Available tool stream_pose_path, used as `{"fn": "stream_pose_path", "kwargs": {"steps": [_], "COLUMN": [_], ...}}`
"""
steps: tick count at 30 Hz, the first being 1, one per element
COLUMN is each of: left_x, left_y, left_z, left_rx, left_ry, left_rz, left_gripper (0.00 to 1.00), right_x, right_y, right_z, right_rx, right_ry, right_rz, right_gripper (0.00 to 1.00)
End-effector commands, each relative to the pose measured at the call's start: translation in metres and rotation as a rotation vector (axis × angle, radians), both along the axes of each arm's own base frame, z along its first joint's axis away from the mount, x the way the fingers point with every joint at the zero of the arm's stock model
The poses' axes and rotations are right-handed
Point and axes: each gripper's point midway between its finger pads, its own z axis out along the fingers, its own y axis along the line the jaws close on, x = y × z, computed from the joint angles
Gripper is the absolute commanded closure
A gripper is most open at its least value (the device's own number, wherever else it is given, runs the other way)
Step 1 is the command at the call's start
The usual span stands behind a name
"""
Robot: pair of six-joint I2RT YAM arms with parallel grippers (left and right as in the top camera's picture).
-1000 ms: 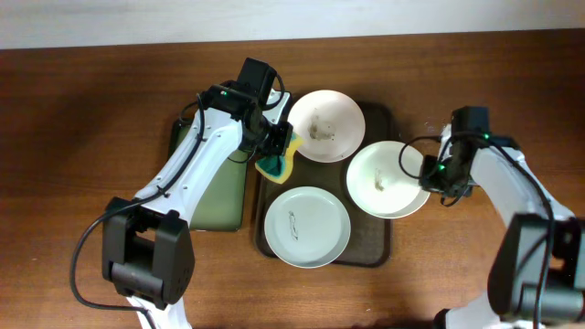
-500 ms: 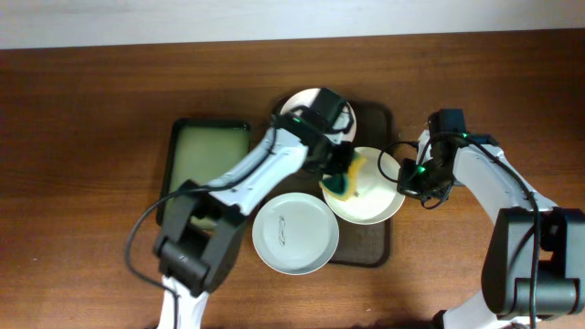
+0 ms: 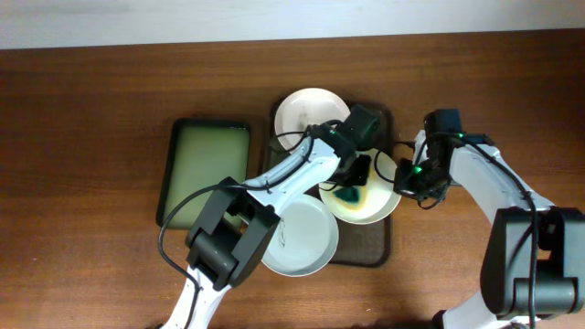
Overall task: Clean dirty plates on tray and stack at the side
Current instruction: 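Lift the sponge with the left gripper and scrub the plate held by the right gripper, then return the sponge to the soapy water tray with the left gripper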
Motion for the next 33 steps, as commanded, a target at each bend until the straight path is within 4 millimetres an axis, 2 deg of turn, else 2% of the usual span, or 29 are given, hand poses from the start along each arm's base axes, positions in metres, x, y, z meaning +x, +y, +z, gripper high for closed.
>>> {"fn": "stream_pose_path", "kwargs": {"steps": [1, 4, 6, 8, 10, 11, 13, 14, 18, 20, 23, 24, 26, 27, 28, 29, 31, 32, 33], "left_x": [0.037, 0.042, 0.044, 0.045, 0.034, 0.016, -0.013, -0.025, -0.048, -0.053, -0.053, -0.048, -0.024, -0.006, 0.022, 0.040, 0.063, 0.068, 0.069], "left_y": [0.086, 0.086, 0.094, 0.082, 0.053, 0.015, -0.035, -0.053, -0.094, -0.099, -0.095, -0.089, -0.066, -0.049, -0.016, 0.010, 0.056, 0.072, 0.077], "left_z": [-0.024, -0.020, -0.018, -0.019, -0.024, -0.025, -0.017, -0.010, 0.009, 0.010, 0.007, 0.002, -0.011, -0.018, -0.026, -0.028, -0.021, -0.014, -0.009], "left_rx": [0.381, 0.379, 0.420, 0.358, 0.211, 0.023, -0.219, -0.304, -0.446, -0.451, -0.431, -0.398, -0.285, -0.205, -0.074, 0.026, 0.217, 0.297, 0.327], "left_ry": [-0.138, -0.150, -0.165, -0.156, -0.079, 0.025, 0.155, 0.192, 0.201, 0.197, 0.206, 0.190, 0.117, 0.061, -0.027, -0.082, -0.158, -0.181, -0.191], "left_rz": [0.107, 0.114, 0.121, 0.116, 0.055, -0.022, -0.121, -0.166, -0.278, -0.293, -0.282, -0.262, -0.190, -0.140, -0.058, 0.000, 0.081, 0.099, 0.104], "left_gripper": [1.00, 1.00, 1.00, 1.00, 1.00, 1.00, 1.00, 1.00, 1.00, 1.00, 1.00, 1.00, 1.00, 1.00, 1.00, 1.00, 1.00, 1.00, 1.00], "right_x": [0.001, 0.001, 0.000, 0.000, 0.000, 0.000, 0.000, 0.000, 0.000, 0.000, 0.000, 0.000, 0.000, 0.000, 0.000, 0.000, 0.000, 0.000, 0.000], "right_y": [-0.007, -0.007, -0.007, -0.007, -0.007, -0.007, -0.007, -0.007, -0.007, -0.007, -0.007, -0.007, -0.007, -0.007, -0.007, -0.007, -0.007, -0.007, -0.007], "right_z": [0.002, 0.002, 0.002, 0.002, 0.002, 0.002, 0.002, 0.002, 0.002, 0.002, 0.002, 0.002, 0.002, 0.002, 0.002, 0.002, 0.002, 0.002, 0.002], "right_rx": [-0.021, -0.021, -0.021, -0.021, -0.021, -0.021, -0.021, -0.021, -0.021, -0.021, -0.021, -0.021, -0.021, -0.021, -0.021, -0.021, -0.021, -0.021, -0.021], "right_ry": [-0.003, -0.001, 0.002, 0.002, 0.002, 0.001, 0.001, 0.001, 0.001, 0.001, 0.001, 0.001, 0.001, 0.001, 0.001, 0.001, 0.001, 0.001, 0.001], "right_rz": [-0.023, -0.023, -0.023, -0.023, -0.023, -0.023, -0.023, -0.023, -0.023, -0.023, -0.023, -0.023, -0.023, -0.022, -0.019, -0.019, -0.019, -0.019, -0.019], "right_gripper": [0.96, 0.96, 0.96, 0.96, 0.96, 0.96, 0.96, 0.96, 0.96, 0.96, 0.96, 0.96, 0.96, 0.96, 0.96, 0.96, 0.96, 0.96, 0.96]}}
